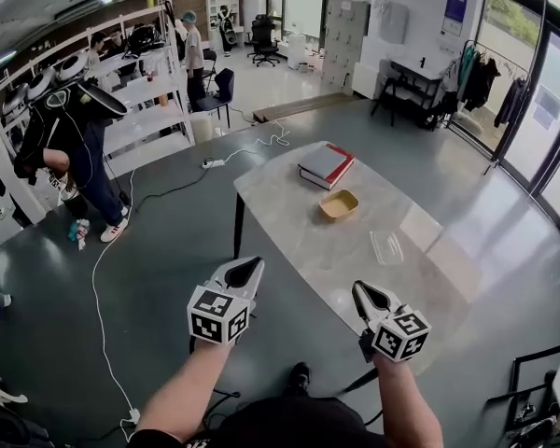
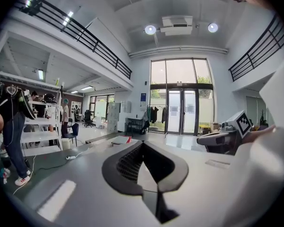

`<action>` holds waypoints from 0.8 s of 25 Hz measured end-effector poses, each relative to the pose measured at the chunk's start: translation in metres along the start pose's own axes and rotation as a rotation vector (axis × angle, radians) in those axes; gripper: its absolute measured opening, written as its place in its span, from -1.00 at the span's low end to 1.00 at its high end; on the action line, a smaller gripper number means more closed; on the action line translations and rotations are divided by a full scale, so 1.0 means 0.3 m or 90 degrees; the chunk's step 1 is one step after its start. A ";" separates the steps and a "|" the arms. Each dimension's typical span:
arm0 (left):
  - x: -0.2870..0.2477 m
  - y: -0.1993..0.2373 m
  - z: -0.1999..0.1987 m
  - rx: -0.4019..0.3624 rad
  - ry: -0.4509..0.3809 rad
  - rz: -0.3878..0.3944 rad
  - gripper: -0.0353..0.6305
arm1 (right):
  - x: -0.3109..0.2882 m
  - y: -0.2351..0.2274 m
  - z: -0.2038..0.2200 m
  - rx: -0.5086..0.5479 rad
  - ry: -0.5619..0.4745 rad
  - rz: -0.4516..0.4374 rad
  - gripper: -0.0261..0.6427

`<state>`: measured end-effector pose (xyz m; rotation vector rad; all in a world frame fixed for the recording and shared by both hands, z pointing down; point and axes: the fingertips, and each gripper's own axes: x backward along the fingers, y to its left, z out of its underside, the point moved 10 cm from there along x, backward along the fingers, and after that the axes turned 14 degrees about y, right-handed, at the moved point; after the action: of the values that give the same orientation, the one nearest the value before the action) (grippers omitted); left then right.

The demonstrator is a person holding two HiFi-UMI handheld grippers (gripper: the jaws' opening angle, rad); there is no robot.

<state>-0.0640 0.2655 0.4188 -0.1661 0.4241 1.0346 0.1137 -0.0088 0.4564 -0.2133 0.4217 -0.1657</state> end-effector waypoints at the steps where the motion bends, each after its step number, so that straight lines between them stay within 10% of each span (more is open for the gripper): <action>1: -0.030 0.004 -0.018 -0.004 0.002 -0.001 -0.88 | -0.021 -0.029 -0.006 -0.003 0.001 -0.003 -0.88; 20: -0.658 -0.032 -0.208 -0.072 0.053 0.077 -0.88 | -0.193 -0.476 0.082 -0.120 0.026 0.020 -0.88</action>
<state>-0.1586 0.0829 0.4437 -0.2886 0.4558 1.1746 0.0555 -0.1306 0.5349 -0.3897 0.4818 -0.1000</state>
